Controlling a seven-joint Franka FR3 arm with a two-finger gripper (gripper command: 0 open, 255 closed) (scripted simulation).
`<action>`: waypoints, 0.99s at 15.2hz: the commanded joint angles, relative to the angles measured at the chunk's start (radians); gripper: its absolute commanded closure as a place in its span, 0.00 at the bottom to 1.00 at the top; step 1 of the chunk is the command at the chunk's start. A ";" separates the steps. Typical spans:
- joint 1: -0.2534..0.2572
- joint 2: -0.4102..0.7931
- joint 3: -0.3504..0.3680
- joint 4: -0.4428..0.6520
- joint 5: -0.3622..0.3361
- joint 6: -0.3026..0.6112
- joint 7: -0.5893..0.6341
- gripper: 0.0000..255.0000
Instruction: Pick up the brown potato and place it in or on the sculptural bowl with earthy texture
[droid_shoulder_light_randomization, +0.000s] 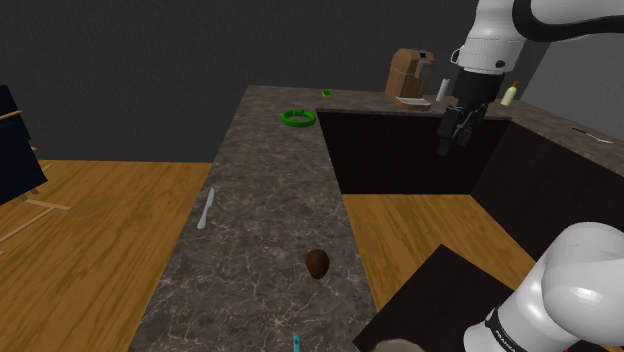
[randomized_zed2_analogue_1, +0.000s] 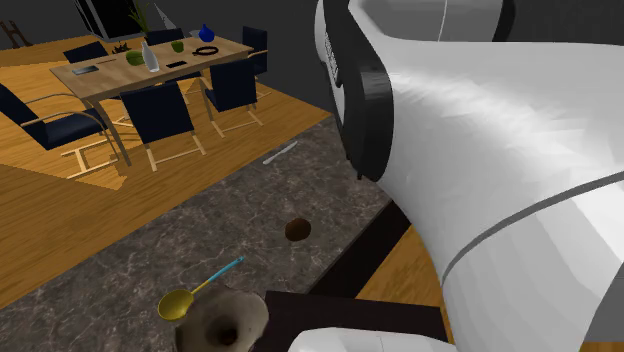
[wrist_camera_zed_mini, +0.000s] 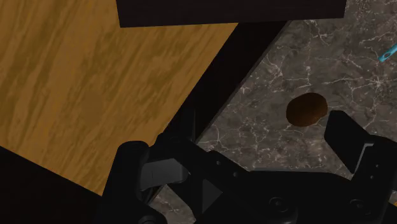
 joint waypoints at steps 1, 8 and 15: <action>0.000 0.000 0.000 0.000 0.000 0.000 0.000 0.00; 0.001 0.209 0.098 -0.014 0.083 0.112 0.204 0.00; 0.004 0.465 0.172 0.032 0.149 0.221 0.389 0.00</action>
